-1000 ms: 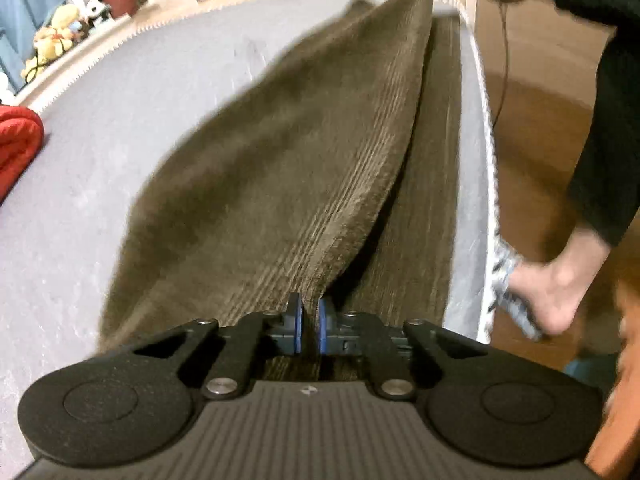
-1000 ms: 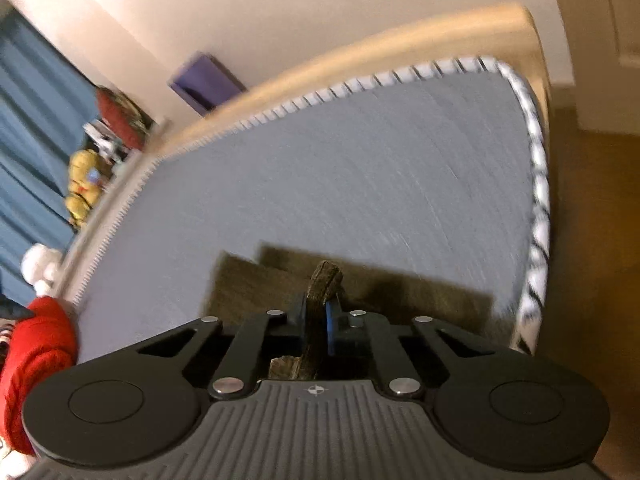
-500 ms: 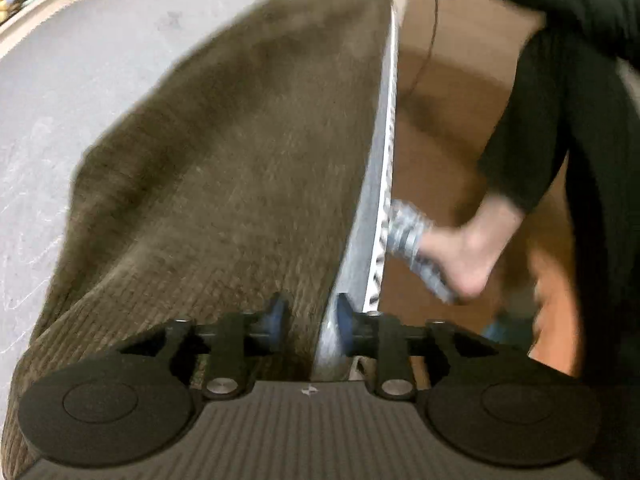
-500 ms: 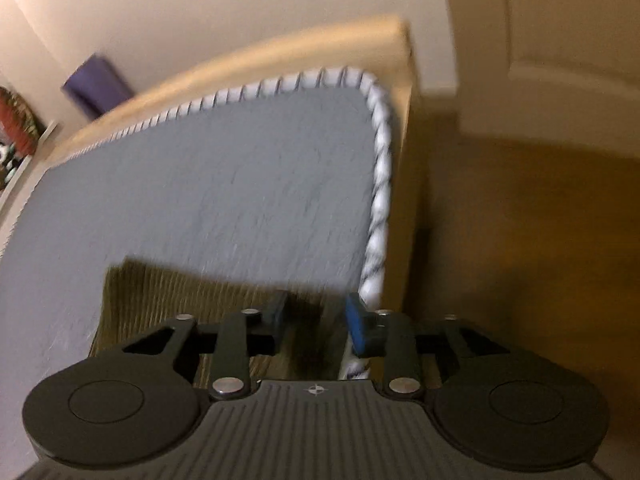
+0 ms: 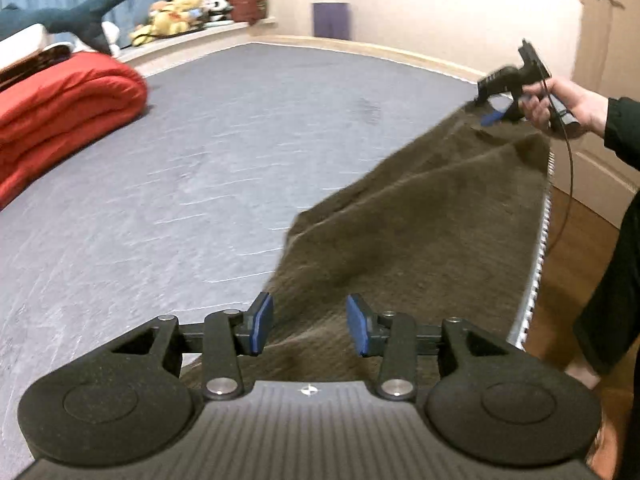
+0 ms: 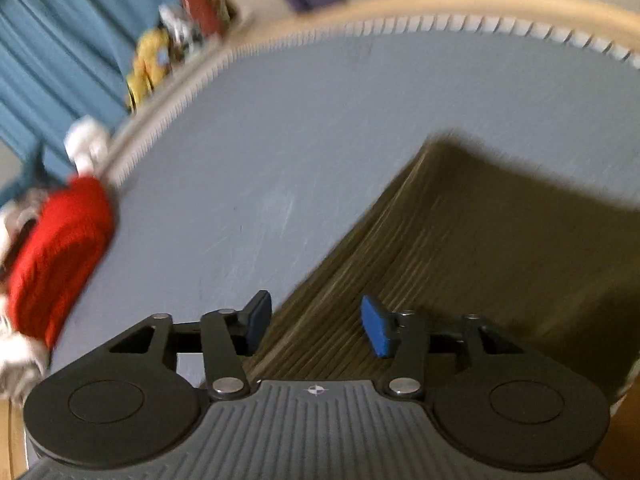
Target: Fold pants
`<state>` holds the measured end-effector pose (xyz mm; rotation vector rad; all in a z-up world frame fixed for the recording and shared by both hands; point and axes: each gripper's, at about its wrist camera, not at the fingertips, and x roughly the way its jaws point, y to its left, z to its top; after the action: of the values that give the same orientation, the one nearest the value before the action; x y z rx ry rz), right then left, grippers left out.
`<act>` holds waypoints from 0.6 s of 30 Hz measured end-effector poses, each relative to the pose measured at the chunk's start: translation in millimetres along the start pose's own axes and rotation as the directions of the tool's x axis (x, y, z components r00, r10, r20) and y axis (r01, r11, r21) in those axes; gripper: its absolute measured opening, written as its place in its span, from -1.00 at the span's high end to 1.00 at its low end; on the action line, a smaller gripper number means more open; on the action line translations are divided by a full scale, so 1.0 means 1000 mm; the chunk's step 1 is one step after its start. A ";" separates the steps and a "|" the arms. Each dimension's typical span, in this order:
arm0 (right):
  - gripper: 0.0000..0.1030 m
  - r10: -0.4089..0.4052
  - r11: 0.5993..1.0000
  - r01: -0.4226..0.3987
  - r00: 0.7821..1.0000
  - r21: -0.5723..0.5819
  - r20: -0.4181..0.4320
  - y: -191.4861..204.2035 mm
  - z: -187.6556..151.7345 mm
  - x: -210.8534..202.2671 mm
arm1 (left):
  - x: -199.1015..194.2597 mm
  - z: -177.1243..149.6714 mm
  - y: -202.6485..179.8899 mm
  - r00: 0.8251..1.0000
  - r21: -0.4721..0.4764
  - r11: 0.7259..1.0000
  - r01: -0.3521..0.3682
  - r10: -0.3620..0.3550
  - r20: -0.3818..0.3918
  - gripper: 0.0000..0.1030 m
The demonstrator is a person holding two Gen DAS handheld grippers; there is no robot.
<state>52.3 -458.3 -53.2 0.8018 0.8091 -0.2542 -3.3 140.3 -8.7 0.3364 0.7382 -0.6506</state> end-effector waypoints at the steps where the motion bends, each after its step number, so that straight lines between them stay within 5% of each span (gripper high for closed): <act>1: -0.04 -0.015 1.000 0.016 0.999 0.026 -0.034 0.004 -0.004 0.013 | 0.002 0.000 0.002 1.000 0.001 1.000 -0.011 0.011 -0.002 0.12; 6: 0.02 -0.149 0.988 0.151 0.986 0.020 -0.075 0.029 -0.017 0.043 | 0.005 -0.004 0.005 1.000 0.018 0.999 -0.029 0.029 -0.011 0.12; 8: 0.50 -0.219 0.976 0.219 0.975 -0.019 -0.032 0.043 -0.020 0.045 | 0.007 -0.006 0.007 0.999 0.024 0.999 -0.030 0.031 -0.019 0.12; 9: 0.92 -0.252 0.967 0.251 0.968 -0.033 -0.015 0.047 -0.022 0.048 | 0.007 -0.010 0.003 0.999 0.027 0.999 -0.032 0.033 -0.022 0.12; 11: 0.96 -0.252 0.968 0.252 0.968 0.016 0.004 0.045 -0.017 0.049 | 0.005 -0.014 0.004 0.999 0.028 0.999 -0.036 0.037 -0.027 0.12; 13: 0.98 -0.151 0.981 0.134 0.981 0.137 0.125 0.040 -0.003 0.032 | 0.005 -0.014 0.005 0.999 0.023 0.999 -0.038 0.038 -0.027 0.12; 14: 0.98 -0.135 0.984 0.110 0.974 0.142 0.179 0.040 0.004 0.026 | 0.005 -0.014 0.007 0.999 0.019 0.999 -0.040 0.041 -0.027 0.12; 16: 1.00 -0.171 0.985 0.147 0.928 0.095 0.330 0.040 0.015 0.014 | 0.008 -0.016 0.011 0.998 0.008 0.999 -0.046 0.047 -0.031 0.12; 18: 1.00 -0.160 0.984 0.127 0.938 0.127 0.307 0.024 0.020 0.020 | 0.008 -0.018 0.014 0.998 -0.001 0.998 -0.056 0.056 -0.036 0.12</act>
<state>88.7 -454.0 -46.5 0.7763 0.5538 -0.5463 1.0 156.9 -26.1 0.3664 0.7617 -0.5922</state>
